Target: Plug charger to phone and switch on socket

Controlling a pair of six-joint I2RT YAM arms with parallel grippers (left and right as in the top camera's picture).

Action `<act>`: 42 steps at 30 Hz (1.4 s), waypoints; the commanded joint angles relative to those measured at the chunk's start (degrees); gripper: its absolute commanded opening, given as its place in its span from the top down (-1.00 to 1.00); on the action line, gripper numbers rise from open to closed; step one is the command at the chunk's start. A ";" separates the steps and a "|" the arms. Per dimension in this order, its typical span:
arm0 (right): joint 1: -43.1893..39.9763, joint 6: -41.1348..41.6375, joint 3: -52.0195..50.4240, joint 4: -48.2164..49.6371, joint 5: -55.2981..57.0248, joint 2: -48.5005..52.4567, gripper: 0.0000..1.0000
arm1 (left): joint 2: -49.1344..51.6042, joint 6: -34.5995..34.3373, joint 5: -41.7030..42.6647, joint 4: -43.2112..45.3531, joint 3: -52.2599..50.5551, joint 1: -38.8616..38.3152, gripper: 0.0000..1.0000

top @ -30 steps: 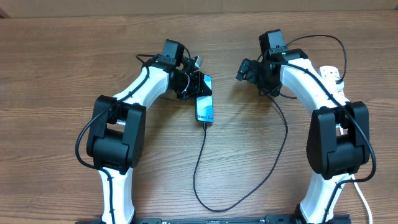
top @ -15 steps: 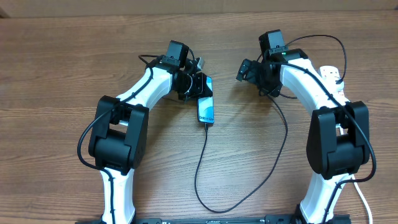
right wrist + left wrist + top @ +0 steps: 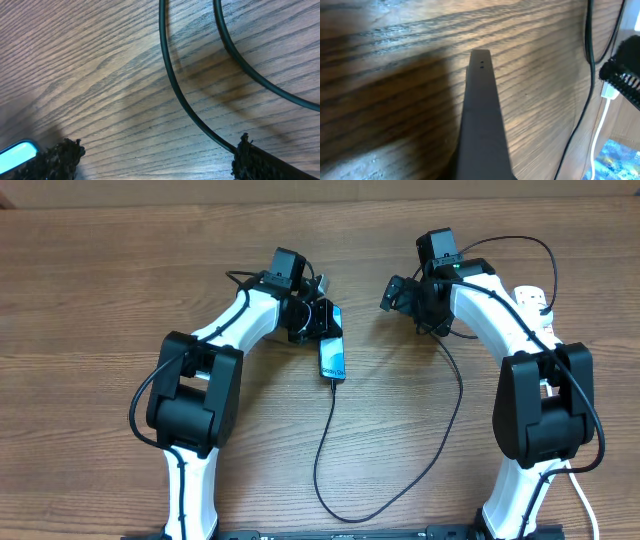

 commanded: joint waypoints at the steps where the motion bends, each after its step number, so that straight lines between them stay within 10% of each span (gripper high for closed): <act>1: -0.33 -0.22 0.50 0.07 -0.07 -0.59 -1.00 | 0.37 -1.92 2.25 0.50 0.74 -0.55 0.92; 42: -0.33 -0.22 0.50 -0.37 -0.07 -0.59 -1.00 | 0.39 -3.54 -1.18 -3.76 0.70 -1.18 0.91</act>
